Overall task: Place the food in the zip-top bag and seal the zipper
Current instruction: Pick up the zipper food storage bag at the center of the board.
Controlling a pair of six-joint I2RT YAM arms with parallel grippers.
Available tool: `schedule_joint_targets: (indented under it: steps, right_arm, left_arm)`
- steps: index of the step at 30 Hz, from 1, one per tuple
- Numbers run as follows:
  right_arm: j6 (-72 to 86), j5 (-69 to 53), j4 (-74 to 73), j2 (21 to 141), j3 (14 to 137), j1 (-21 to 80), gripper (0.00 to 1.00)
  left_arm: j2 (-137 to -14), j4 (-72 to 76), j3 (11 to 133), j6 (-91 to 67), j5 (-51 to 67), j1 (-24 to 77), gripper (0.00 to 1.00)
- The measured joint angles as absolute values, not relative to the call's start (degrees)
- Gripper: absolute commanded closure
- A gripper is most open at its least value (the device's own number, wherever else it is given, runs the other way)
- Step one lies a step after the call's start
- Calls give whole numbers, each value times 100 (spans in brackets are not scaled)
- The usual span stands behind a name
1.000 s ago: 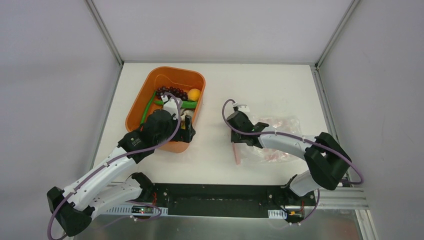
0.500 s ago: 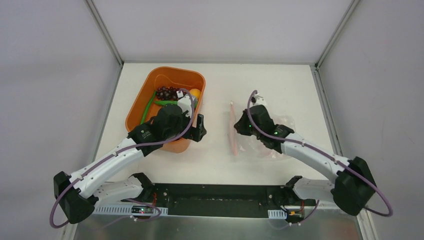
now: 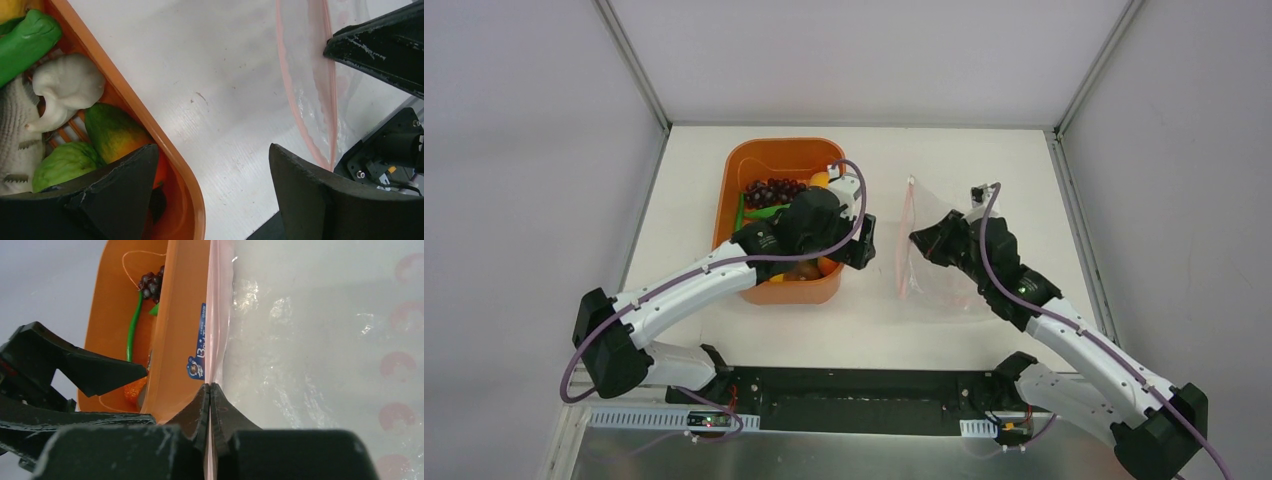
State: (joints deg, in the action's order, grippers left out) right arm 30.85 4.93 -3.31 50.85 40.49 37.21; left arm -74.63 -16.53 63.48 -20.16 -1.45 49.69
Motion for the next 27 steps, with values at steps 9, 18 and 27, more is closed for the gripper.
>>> schedule_joint_targets:
  steps: [9,18,27]
  right_arm:
    - [3151,532,-421,5146,3824,3623,100]
    - [3238,1166,-687,5041,3822,3583,100]
    - [3236,1426,-788,4912,3774,3564,100]
  left_arm:
    - [-7363,-1804,6377,-1885,-510,4991,16]
    - [-7887,-1317,6906,-1865,384,5033,17]
    - [-8479,-1306,6794,-2134,-252,5065,19]
